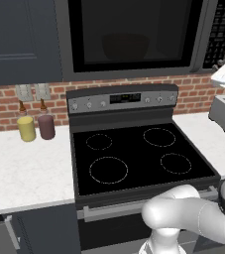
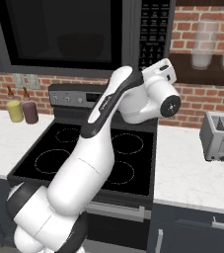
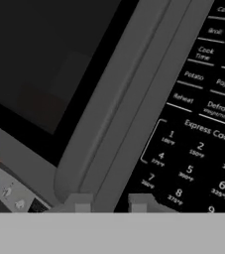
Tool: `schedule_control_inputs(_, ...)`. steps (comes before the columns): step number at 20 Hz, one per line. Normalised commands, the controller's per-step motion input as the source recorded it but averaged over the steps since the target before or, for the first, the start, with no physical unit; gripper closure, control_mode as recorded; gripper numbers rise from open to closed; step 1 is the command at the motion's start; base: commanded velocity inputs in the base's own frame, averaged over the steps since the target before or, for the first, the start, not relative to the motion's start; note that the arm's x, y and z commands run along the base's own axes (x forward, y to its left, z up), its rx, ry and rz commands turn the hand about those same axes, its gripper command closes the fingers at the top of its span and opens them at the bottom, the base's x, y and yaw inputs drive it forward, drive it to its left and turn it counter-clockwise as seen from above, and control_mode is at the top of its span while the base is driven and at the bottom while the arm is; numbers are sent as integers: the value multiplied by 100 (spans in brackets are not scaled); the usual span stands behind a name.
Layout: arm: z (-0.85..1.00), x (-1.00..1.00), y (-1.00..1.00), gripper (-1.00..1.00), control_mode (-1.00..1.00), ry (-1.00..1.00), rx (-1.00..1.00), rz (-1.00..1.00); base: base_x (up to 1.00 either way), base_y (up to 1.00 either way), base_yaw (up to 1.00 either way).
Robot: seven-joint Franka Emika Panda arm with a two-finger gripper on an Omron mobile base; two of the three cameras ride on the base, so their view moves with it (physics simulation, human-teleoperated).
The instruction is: Open the microwave, place the bowl with waffle inside the microwave, then close the microwave door and turn it on.
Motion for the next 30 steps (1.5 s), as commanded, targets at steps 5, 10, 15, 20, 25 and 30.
schedule_control_inputs(5,-9,22,-33,100,-100,-1,-2,1,0,0,0)
schedule_control_inputs(10,-3,2,-36,100,-100,-2,0,0,0,0,0)
schedule_control_inputs(15,0,0,-15,100,-100,0,0,0,0,0,0)
schedule_control_inputs(20,0,-9,1,100,-100,-2,-2,0,0,0,0)
schedule_control_inputs(25,0,-19,19,100,-100,-13,-12,0,0,0,0)
schedule_control_inputs(30,-7,0,35,100,-100,-9,-16,0,0,0,0)
